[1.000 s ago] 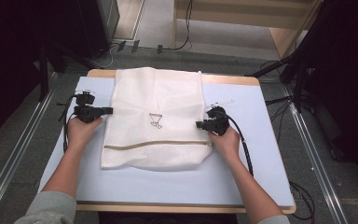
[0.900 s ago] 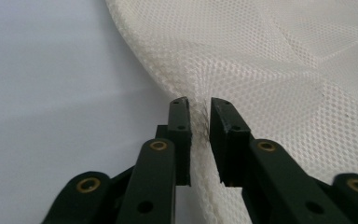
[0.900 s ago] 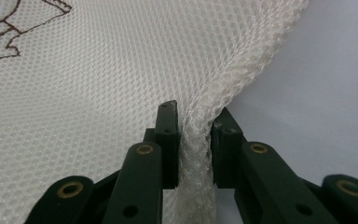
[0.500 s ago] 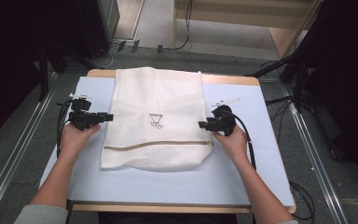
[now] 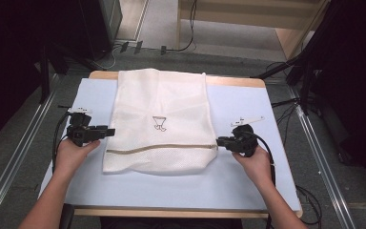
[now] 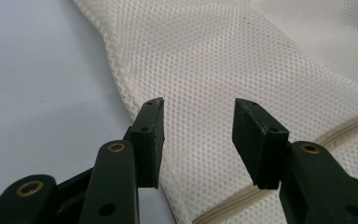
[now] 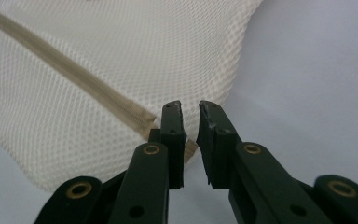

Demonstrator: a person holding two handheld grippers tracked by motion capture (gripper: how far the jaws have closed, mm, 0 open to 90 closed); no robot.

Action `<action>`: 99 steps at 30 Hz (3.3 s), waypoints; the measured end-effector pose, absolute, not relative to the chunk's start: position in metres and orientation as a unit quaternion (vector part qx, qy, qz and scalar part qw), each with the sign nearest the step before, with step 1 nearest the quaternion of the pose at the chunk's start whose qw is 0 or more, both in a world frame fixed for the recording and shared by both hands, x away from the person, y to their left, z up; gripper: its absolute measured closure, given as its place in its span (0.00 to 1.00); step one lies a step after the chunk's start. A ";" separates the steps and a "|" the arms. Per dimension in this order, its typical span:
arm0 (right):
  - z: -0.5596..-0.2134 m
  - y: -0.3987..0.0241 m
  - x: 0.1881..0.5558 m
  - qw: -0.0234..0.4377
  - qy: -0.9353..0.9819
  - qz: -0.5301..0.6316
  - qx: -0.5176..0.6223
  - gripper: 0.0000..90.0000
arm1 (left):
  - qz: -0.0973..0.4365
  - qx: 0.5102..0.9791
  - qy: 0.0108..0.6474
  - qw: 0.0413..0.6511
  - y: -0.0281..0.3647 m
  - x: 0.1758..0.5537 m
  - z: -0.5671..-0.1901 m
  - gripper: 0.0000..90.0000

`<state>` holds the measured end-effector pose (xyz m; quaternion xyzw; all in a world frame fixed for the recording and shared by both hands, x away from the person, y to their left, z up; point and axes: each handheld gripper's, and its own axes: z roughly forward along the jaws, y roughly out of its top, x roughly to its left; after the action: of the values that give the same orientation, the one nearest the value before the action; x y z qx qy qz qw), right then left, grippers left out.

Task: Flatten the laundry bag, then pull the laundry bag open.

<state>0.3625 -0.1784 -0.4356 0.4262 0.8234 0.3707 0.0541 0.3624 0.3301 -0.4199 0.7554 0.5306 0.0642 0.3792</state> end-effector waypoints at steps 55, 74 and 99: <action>-0.444 -0.177 0.344 0.041 0.832 0.359 0.421 0.68 | 0.051 0.808 0.441 0.388 0.261 0.353 -0.413 0.57; -0.465 -0.162 0.345 0.046 0.849 0.343 0.400 0.96 | 0.027 0.832 0.388 0.395 0.209 0.349 -0.407 0.57; -0.469 -0.159 0.348 0.033 0.845 0.354 0.400 1.00 | 0.001 0.844 0.363 0.395 0.173 0.348 -0.403 0.65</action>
<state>0.3478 -0.1594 -0.4685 0.3998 0.8447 0.3543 0.0328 0.3478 0.1730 -0.4034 0.8440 0.3633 0.0013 0.3945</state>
